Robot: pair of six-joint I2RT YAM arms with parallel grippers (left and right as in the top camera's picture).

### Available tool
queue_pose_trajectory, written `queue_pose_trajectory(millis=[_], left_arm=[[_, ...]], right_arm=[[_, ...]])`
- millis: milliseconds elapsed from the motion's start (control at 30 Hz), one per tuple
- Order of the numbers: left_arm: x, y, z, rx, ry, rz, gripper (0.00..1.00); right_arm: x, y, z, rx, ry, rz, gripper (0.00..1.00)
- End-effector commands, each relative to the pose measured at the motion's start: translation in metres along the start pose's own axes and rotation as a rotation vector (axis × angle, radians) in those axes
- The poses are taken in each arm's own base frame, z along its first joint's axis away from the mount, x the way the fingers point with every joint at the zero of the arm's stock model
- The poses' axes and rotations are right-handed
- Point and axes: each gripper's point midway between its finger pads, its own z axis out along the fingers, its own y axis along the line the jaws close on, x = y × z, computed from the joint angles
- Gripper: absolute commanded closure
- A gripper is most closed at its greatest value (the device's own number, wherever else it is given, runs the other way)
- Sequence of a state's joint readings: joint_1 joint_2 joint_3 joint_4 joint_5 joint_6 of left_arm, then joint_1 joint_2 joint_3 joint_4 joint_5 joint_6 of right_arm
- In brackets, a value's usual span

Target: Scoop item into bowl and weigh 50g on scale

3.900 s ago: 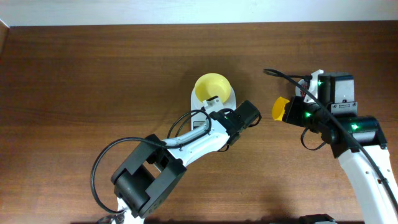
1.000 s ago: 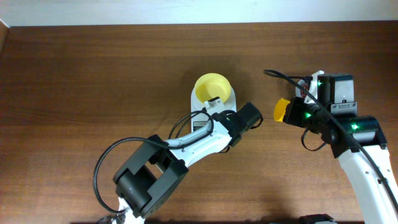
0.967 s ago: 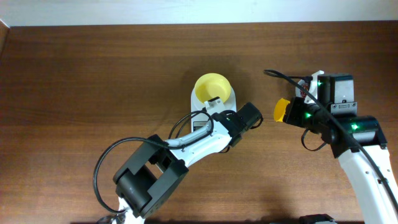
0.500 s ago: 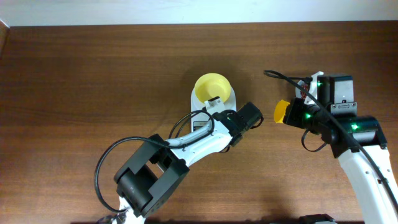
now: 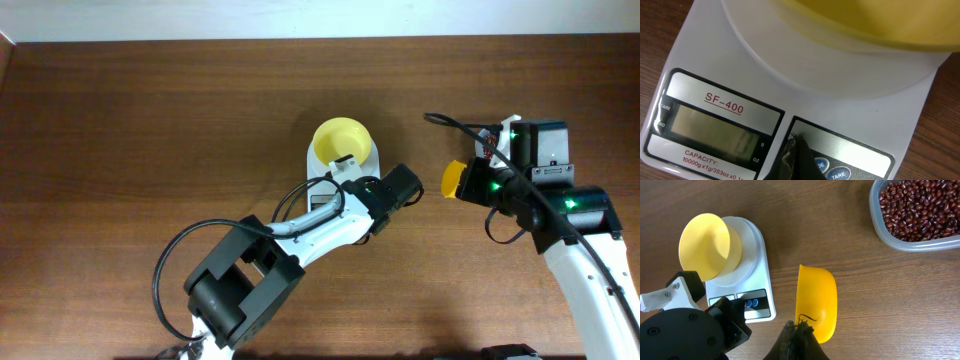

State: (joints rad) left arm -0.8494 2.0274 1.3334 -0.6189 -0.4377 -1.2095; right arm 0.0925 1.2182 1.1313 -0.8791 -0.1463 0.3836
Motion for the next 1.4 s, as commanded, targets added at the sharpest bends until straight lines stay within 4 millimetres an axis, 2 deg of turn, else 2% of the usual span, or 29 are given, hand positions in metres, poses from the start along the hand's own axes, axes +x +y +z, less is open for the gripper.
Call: queue_pose_trajectory(millis=[0, 400, 833, 1367], left_arm=[[0.033, 0.020, 0.031, -0.072, 0.121, 0.021, 1.00], [0.047, 0.023, 0.030, -0.080, 0.192, 0.031, 1.00], [0.050, 0.031, 0.030, -0.112, 0.198, 0.020, 1.00], [0.051, 0.025, 0.038, -0.095, 0.191, 0.012, 1.00]], right_arm=[[-0.006, 0.002, -0.004, 0.007, -0.020, -0.017, 0.96], [-0.006, 0.002, -0.004, 0.006, -0.020, -0.016, 0.96], [-0.006, 0.002, -0.004, 0.006, -0.020, -0.016, 0.96], [-0.004, 0.000, -0.004, 0.013, -0.014, -0.015, 0.96]])
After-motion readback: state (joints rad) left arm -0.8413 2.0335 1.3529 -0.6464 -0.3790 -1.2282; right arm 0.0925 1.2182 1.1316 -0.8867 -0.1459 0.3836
